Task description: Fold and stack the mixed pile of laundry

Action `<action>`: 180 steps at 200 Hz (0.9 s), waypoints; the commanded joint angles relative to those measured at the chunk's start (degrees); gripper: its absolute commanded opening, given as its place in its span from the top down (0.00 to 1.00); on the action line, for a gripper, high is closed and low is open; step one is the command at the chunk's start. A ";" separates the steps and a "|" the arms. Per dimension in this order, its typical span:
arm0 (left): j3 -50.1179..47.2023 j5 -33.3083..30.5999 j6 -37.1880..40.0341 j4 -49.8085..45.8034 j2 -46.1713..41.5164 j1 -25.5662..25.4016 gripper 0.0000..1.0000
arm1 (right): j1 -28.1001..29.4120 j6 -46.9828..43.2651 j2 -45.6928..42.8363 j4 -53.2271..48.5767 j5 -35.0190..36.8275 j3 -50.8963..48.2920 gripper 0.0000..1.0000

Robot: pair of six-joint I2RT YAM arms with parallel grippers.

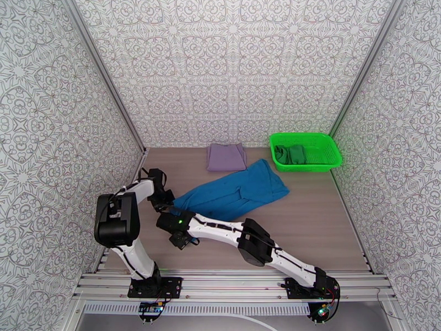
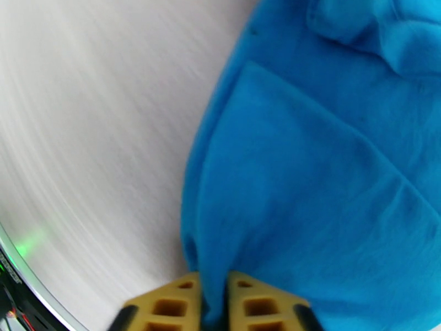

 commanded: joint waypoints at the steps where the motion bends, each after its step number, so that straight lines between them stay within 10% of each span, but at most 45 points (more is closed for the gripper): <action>1: -4.66 4.71 -1.33 0.62 -0.58 0.50 1.00 | 2.43 -0.23 3.37 0.31 -5.71 -1.67 1.00; 49: -7.30 0.03 -3.47 -5.57 -13.96 1.87 1.00 | 3.74 -1.17 -7.18 9.18 -13.58 -7.89 1.00; 96: -0.12 -1.41 -4.31 -14.15 -21.63 -2.48 1.00 | 1.87 0.68 -22.64 13.96 -4.36 -22.37 1.00; 180: 26.65 -1.65 -7.76 -17.79 -5.39 -22.52 1.00 | -12.15 3.83 -47.40 19.25 7.47 -54.67 1.00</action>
